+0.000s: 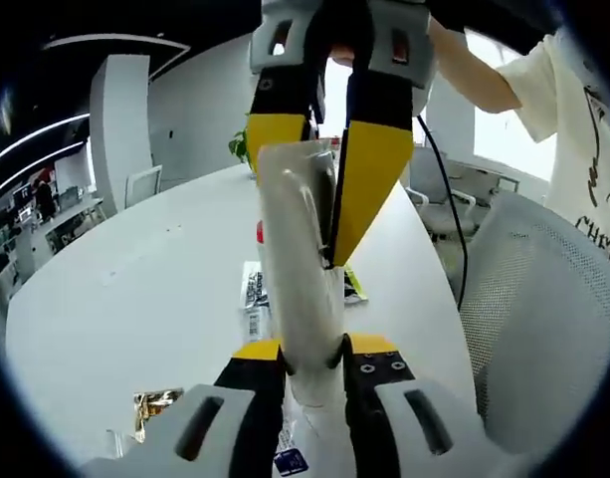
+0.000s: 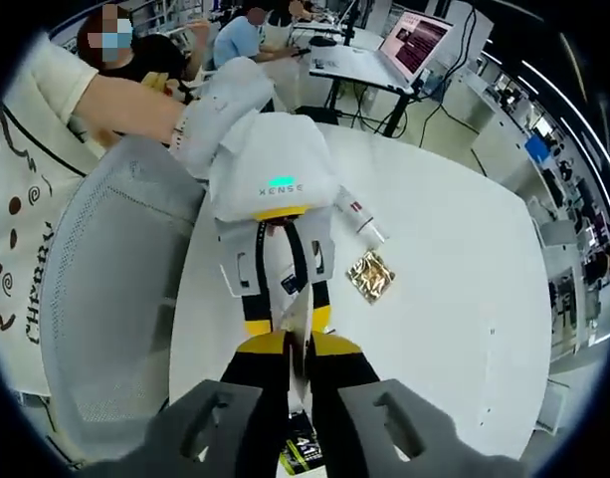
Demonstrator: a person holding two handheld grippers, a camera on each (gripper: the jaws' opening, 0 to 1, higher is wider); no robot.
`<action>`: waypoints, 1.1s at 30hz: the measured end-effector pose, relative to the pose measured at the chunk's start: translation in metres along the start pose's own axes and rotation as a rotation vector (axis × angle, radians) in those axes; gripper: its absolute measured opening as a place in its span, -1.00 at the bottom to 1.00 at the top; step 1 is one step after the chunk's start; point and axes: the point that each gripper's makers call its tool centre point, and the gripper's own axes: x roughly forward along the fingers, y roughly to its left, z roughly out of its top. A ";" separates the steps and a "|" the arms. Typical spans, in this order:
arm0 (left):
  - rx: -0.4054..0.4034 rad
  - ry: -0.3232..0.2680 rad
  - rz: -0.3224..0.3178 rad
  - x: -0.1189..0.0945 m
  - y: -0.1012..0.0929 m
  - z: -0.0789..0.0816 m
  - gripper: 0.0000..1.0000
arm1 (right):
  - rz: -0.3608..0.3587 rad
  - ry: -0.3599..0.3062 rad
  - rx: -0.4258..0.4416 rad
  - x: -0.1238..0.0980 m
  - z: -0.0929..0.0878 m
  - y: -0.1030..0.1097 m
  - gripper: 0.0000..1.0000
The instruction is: Arrange the skincare products in the storage area until every visible bottle or jar stands upright without overlapping.
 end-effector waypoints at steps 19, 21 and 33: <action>-0.023 0.014 0.024 0.006 0.012 -0.004 -0.62 | 0.009 -0.007 0.010 -0.002 -0.008 -0.013 -0.87; -0.026 0.012 0.023 0.008 0.014 -0.003 -0.62 | 0.010 -0.004 0.015 -0.002 -0.010 -0.015 -0.87; -0.029 0.023 0.020 0.018 0.025 0.002 -0.63 | 0.010 -0.021 0.048 -0.004 -0.020 -0.027 -0.87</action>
